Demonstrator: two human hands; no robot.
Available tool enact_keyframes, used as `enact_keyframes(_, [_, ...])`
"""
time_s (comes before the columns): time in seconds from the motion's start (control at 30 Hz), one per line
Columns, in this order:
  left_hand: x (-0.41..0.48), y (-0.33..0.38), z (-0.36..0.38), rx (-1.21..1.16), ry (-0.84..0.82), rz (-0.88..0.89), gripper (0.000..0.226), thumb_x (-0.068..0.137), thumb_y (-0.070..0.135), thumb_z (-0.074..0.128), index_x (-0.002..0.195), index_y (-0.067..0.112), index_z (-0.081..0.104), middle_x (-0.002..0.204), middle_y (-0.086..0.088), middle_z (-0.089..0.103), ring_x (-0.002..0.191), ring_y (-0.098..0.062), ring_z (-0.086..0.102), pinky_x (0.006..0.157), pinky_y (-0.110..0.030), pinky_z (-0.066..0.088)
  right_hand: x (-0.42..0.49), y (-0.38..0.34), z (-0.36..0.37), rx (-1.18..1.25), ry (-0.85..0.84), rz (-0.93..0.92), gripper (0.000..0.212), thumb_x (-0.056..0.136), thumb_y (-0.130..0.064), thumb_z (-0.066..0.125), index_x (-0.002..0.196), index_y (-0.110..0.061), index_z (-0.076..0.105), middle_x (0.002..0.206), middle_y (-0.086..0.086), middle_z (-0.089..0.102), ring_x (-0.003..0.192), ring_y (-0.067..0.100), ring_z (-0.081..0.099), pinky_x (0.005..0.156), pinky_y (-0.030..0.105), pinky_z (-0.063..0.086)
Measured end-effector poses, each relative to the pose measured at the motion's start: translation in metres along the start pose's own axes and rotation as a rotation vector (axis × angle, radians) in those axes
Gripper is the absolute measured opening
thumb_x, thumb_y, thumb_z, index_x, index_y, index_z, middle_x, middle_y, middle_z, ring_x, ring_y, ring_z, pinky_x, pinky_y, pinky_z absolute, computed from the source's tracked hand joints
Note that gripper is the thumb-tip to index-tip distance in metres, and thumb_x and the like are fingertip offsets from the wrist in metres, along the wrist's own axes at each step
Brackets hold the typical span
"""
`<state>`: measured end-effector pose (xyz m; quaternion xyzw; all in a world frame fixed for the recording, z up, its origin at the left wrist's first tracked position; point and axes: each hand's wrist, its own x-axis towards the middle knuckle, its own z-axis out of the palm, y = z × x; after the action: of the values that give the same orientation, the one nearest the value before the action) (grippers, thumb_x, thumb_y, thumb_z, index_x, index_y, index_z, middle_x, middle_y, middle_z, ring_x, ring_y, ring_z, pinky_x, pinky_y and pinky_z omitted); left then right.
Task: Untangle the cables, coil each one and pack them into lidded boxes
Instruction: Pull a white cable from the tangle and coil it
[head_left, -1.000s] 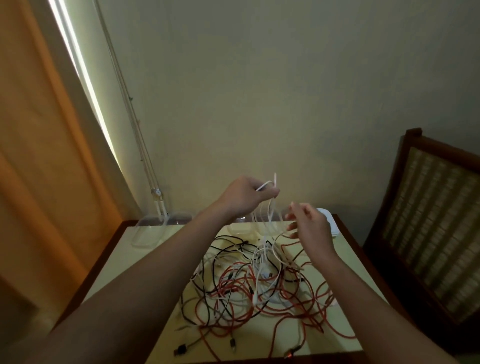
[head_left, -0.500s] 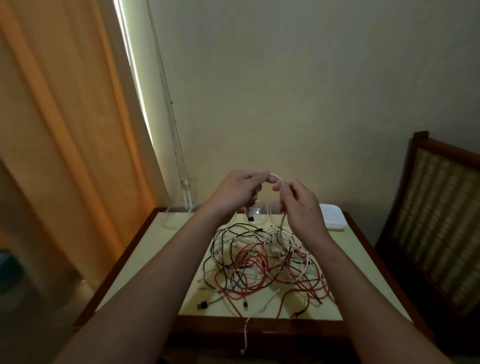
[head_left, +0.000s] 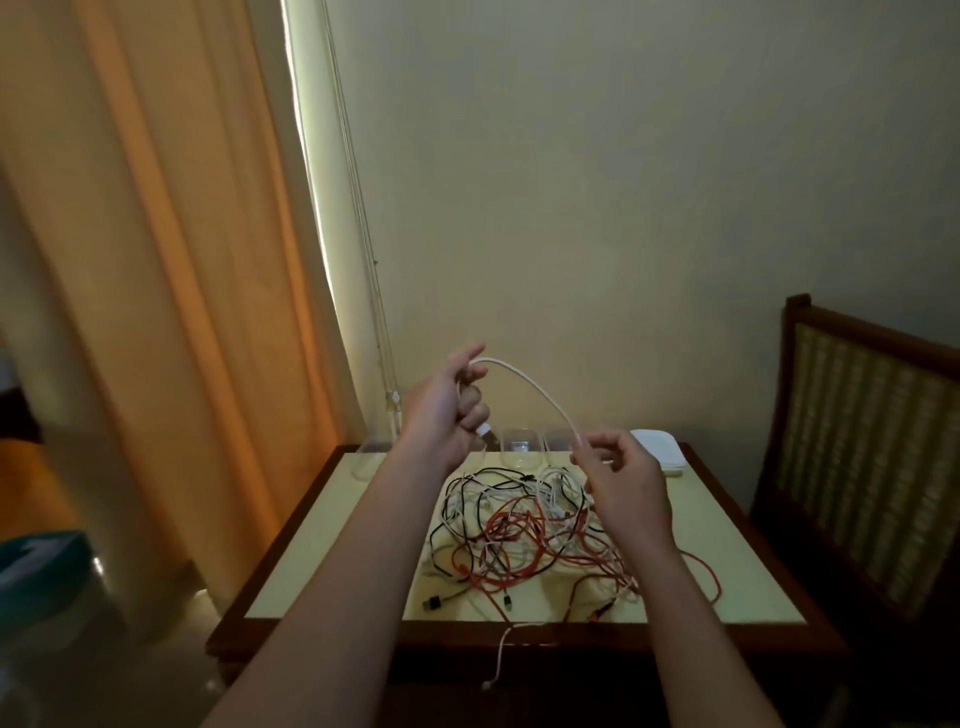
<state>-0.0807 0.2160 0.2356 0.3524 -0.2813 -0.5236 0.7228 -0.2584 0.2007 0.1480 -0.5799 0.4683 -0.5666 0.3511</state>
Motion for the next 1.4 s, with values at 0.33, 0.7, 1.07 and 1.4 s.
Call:
enact_keyframes(0.33, [-0.042,-0.002,-0.008,0.212,-0.044,0.193,0.026,0.104,0.018,0.049,0.128,0.013,0.059,0.109,-0.004,0.075,0.062,-0.007,0.058,0.057,-0.019,0.048,-0.041,-0.008,0.006,-0.467,-0.151,-0.298,0.022,0.1,-0.027,0.06,0.079,-0.027,0.057,0.071,-0.011,0.059,0.067,0.007,0.055,0.056,0.024,0.037])
enact_keyframes(0.7, [-0.083,-0.025,0.0,0.615,-0.133,0.305,0.016,0.1,0.022,0.058,0.098,0.021,0.074,0.064,0.003,0.068,0.045,-0.008,0.052,0.046,-0.018,0.045,-0.048,-0.069,-0.01,-0.41,-0.103,-0.578,0.024,0.104,-0.032,0.052,0.088,-0.02,0.065,0.068,-0.013,0.062,0.061,0.0,0.054,0.051,0.018,0.03])
enact_keyframes(1.07, [-0.087,-0.005,0.011,0.128,-0.309,-0.183,0.034,0.104,0.023,0.046,0.118,-0.002,0.063,0.051,0.009,0.026,0.034,0.0,0.017,0.032,-0.014,0.011,-0.059,-0.068,-0.004,-0.202,-0.062,-0.467,0.035,0.105,-0.043,0.044,0.087,-0.019,0.063,0.065,-0.008,0.053,0.061,0.006,0.05,0.053,0.018,0.032])
enact_keyframes(1.4, [-0.094,-0.02,0.023,0.01,-0.334,-0.188,0.031,0.103,0.014,0.041,0.123,0.0,0.06,0.061,0.004,0.029,0.047,-0.007,0.026,0.043,-0.018,0.025,-0.058,-0.068,-0.006,-0.138,0.061,-0.391,0.04,0.106,-0.038,0.046,0.073,-0.018,0.054,0.053,-0.005,0.04,0.05,0.007,0.037,0.046,0.023,0.027])
